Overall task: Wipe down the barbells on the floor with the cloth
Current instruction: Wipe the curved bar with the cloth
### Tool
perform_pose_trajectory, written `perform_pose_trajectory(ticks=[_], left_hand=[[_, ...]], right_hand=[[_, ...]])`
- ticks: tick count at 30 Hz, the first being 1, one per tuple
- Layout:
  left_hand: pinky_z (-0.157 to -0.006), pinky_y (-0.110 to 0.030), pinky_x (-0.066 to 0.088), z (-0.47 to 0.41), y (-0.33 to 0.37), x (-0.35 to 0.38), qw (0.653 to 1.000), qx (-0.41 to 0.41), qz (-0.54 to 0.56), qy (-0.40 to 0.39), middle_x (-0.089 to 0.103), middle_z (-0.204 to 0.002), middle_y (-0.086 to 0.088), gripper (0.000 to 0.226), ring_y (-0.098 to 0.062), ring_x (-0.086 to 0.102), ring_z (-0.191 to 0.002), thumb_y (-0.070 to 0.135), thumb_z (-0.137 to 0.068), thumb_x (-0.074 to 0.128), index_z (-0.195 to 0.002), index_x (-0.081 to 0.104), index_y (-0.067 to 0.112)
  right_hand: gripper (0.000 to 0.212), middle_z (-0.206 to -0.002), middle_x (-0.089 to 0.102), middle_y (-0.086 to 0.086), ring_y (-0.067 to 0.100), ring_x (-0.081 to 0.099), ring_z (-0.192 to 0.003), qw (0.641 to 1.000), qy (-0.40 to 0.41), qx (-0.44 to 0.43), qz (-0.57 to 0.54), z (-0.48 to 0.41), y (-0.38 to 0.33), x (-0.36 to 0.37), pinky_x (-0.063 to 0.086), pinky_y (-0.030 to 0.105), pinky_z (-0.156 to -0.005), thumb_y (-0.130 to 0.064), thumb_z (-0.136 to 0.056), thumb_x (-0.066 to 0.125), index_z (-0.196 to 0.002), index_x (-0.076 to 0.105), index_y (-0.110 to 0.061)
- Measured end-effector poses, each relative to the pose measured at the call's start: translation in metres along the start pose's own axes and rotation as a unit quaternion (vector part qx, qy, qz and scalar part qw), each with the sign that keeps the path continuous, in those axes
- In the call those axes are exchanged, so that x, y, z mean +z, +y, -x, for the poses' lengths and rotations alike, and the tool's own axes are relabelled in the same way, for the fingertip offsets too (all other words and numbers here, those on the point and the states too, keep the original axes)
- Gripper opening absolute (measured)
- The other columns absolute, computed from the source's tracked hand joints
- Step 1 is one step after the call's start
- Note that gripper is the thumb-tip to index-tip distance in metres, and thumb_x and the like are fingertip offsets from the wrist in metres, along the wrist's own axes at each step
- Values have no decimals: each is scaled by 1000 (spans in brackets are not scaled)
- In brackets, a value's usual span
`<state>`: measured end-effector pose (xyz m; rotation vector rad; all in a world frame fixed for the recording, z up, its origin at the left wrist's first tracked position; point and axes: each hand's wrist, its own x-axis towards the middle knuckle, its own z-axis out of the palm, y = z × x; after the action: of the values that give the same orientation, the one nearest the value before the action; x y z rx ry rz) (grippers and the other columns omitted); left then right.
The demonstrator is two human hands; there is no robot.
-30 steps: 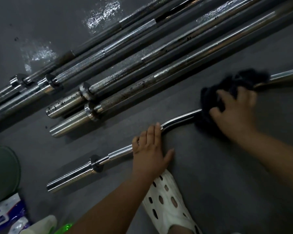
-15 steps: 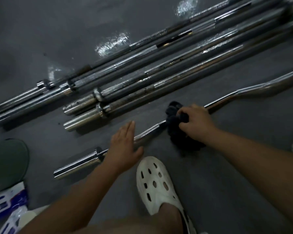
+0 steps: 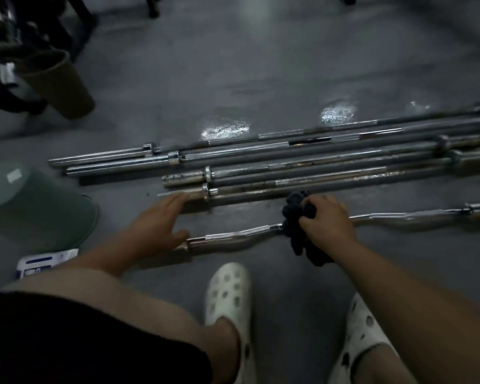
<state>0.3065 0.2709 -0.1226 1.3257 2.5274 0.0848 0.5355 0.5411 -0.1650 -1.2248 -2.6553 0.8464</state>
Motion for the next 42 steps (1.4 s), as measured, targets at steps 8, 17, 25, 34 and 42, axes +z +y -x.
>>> perform_pose_trajectory(ticks=[8, 17, 25, 34, 42], left_hand=[[-111, -36, 30, -23, -44, 52, 997, -29, -3, -72, 32, -157, -8, 85, -28, 36, -140, 55, -83, 57, -153, 29, 16], [-118, -31, 18, -62, -79, 137, 983, 6, 6, -183, 18, -162, -10, 97, -25, 23, -147, 51, -84, 64, -156, 10, 14], [-104, -51, 36, -80, -73, 179, 990, 14, -18, -137, 48, -142, -17, 99, -40, 44, -128, 57, -62, 42, -147, 36, 7], [-103, -51, 33, -79, -74, 192, 995, -3, 5, -104, 45, -141, -14, 101, -37, 41, -125, 50, -63, 47, -153, 22, 12], [-110, -48, 26, -75, -78, 191, 995, 10, 14, -97, 35, -150, -11, 105, -32, 34, -133, 45, -62, 55, -154, 16, 13]], right_hand=[[51, -123, 54, 13, 38, 52, -113, 998, -51, 11, 24, -47, 13, 58, 45, 41, -95, -27, -82, 69, -130, 55, -21], [50, -151, 37, 9, 38, 30, -137, 983, -24, 177, 42, -69, -6, 196, 37, 44, -106, -40, -83, 65, -131, 56, -30], [52, -132, 57, 2, 28, 50, -120, 987, -132, -67, 64, -70, 12, 173, 49, 41, -97, -34, -74, 68, -125, 62, -30], [38, -120, 57, 0, 28, 47, -112, 996, -72, -41, 27, -43, -85, 239, 47, 37, -84, -39, -75, 64, -112, 63, -32], [35, -123, 55, 15, 39, 48, -116, 984, 46, 169, 45, -76, 6, 193, 39, 39, -95, -31, -80, 62, -114, 65, -24]])
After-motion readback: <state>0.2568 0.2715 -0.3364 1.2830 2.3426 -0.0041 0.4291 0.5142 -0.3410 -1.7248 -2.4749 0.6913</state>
